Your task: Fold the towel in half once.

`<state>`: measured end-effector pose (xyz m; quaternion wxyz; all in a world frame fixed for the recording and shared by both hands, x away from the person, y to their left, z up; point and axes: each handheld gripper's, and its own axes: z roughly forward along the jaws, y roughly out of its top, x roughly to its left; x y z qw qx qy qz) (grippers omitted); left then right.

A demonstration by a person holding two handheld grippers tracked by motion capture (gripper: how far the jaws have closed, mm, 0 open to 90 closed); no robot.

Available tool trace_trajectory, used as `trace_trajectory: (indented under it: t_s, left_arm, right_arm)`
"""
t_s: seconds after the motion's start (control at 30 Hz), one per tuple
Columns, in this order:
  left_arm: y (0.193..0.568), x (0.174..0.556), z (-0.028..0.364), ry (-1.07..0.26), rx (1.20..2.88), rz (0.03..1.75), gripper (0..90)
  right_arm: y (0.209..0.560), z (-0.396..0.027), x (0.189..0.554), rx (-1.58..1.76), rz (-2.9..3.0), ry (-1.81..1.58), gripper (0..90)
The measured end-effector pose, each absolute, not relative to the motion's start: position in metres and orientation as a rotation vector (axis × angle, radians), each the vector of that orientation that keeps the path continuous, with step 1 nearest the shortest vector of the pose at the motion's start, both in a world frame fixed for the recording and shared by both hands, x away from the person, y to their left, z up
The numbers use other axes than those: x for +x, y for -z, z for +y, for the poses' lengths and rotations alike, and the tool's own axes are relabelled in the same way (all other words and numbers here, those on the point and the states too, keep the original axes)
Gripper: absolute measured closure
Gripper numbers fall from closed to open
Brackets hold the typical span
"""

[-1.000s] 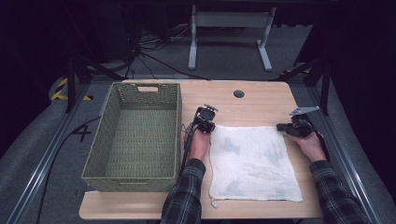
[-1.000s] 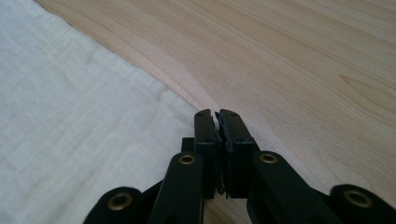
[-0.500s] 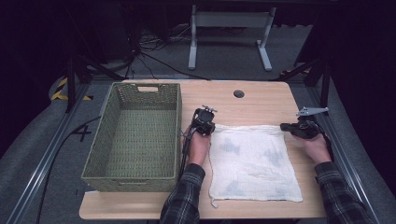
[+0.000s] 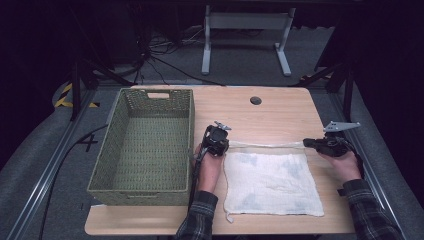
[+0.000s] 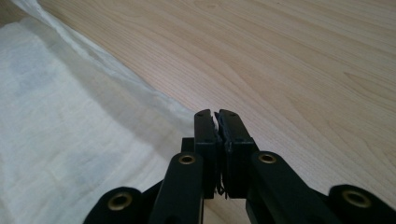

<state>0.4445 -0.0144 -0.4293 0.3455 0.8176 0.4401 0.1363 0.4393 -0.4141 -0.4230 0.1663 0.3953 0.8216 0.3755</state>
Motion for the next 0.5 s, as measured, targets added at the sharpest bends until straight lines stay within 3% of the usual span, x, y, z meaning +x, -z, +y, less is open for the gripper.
trace_trajectory:
  t_s: [0.5]
  left_arm:
    - [0.417,0.405,-0.010,-0.350,2.080,1.141,88.2]
  right_arm:
    - [0.423,-0.417,0.407,1.110,2.363,-1.086,87.0]
